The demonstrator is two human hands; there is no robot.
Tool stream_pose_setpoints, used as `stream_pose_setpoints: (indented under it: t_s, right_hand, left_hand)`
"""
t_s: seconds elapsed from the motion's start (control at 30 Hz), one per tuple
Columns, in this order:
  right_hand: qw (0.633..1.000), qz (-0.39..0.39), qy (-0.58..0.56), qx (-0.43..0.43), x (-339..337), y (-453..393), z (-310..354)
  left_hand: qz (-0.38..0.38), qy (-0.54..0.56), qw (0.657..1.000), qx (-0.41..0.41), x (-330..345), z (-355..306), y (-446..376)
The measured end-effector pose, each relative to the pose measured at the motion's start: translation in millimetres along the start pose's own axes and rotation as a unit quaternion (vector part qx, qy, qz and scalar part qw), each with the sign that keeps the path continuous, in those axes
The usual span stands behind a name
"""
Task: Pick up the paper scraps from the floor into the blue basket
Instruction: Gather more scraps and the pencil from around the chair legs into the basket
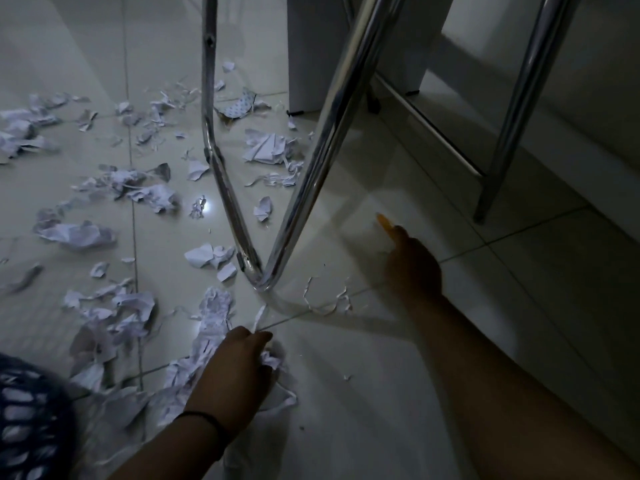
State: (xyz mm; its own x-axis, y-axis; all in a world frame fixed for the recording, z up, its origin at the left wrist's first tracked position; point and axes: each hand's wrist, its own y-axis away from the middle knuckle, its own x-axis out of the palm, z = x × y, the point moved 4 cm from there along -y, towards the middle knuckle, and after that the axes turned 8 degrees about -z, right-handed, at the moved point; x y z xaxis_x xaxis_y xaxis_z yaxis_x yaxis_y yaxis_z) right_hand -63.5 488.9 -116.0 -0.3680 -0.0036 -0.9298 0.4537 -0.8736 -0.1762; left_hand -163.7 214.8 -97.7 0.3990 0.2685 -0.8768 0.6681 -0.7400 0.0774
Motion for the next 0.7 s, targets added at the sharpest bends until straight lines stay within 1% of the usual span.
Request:
stream_pose_setpoints:
  t_s: [0.07,0.1,0.17,0.27,0.33,0.43,0.47,0.53,0.6,0.63,0.67,0.7]
  right_hand:
    - [0.998,0.033,0.012,0.045,-3,-1,-20]
    - [0.997,0.054,0.017,0.050,-1,0,-24]
    - [0.995,0.089,0.013,0.045,3,2,-22]
    - [0.993,0.111,0.003,0.043,1,1,-17]
    - [0.992,0.115,-0.032,0.028,1,7,-6]
    - [0.989,0.119,-0.084,-0.010,4,31,18]
    - [0.988,0.121,-0.100,-0.004,7,39,23]
    - [0.980,0.128,-0.149,0.039,12,51,30]
    - [0.961,0.157,-0.212,0.085,15,57,33]
    - [0.954,0.168,-0.231,0.089,16,60,35]
    - [0.958,0.170,-0.224,0.063,15,60,36]
    - [0.968,0.159,-0.195,0.014,13,61,38]
  left_hand:
    - [0.016,-0.001,1.000,-0.005,5,-3,1]
    - [0.022,-0.009,1.000,-0.004,8,-5,1]
    - [0.032,-0.025,0.999,-0.004,11,-6,2]
    - [0.059,-0.039,0.997,0.009,15,-10,5]
    - [0.079,-0.044,0.996,0.016,17,-10,8]
    - [0.087,-0.051,0.995,0.021,18,-9,8]
    - [0.087,-0.054,0.994,0.022,19,-9,8]
    - [0.097,-0.060,0.993,0.022,21,-8,8]
    - [0.110,-0.058,0.992,0.022,22,-8,9]
    - [0.109,-0.052,0.992,0.020,21,-9,10]
    - [0.104,-0.048,0.993,0.016,20,-10,10]
    - [0.093,-0.039,0.995,0.014,18,-11,10]
